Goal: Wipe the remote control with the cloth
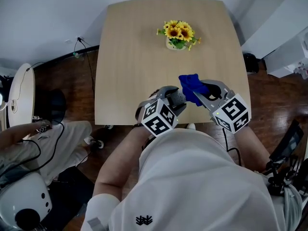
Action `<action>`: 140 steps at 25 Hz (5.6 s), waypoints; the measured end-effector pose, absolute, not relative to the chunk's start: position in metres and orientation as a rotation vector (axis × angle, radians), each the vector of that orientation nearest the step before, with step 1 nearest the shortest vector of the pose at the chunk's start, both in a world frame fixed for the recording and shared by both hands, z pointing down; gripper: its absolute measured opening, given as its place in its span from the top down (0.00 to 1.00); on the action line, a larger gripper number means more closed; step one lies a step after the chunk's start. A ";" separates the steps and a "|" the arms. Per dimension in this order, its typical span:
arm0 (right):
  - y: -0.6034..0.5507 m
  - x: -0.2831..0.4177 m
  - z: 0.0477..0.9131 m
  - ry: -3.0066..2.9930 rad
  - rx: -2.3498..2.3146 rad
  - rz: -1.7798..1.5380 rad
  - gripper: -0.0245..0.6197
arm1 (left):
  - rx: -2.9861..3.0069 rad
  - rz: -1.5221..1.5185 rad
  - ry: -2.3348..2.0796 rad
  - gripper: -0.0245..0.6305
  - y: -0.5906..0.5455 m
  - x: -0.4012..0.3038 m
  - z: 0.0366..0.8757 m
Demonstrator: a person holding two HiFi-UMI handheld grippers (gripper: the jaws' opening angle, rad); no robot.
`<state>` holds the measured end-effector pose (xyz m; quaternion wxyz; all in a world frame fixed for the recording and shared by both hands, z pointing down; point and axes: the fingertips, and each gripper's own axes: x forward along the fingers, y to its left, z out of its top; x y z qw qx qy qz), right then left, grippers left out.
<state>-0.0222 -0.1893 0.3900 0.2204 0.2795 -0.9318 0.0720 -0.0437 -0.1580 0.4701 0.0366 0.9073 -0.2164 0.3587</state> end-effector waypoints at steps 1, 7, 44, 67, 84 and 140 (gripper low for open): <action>-0.193 -0.016 0.390 -2.568 0.792 0.201 0.83 | 2.784 1.104 -0.667 0.54 -0.158 -0.045 0.471; -0.208 0.021 0.389 -2.516 0.917 0.213 0.83 | 2.776 1.113 -0.673 0.54 -0.156 -0.048 0.476; -0.206 -0.007 0.385 -2.528 0.991 0.249 0.83 | 2.791 1.044 -0.745 0.54 -0.156 -0.085 0.466; -0.148 -0.129 0.394 -2.650 0.660 0.317 0.83 | 2.791 1.041 -0.692 0.54 -0.152 -0.101 0.468; -0.181 -0.035 0.416 -2.464 1.074 0.364 0.83 | 2.776 1.045 -0.630 0.54 -0.149 -0.120 0.483; -0.109 0.187 0.515 -2.382 1.067 0.763 0.83 | 2.541 1.417 -0.787 0.38 -0.154 -0.062 0.608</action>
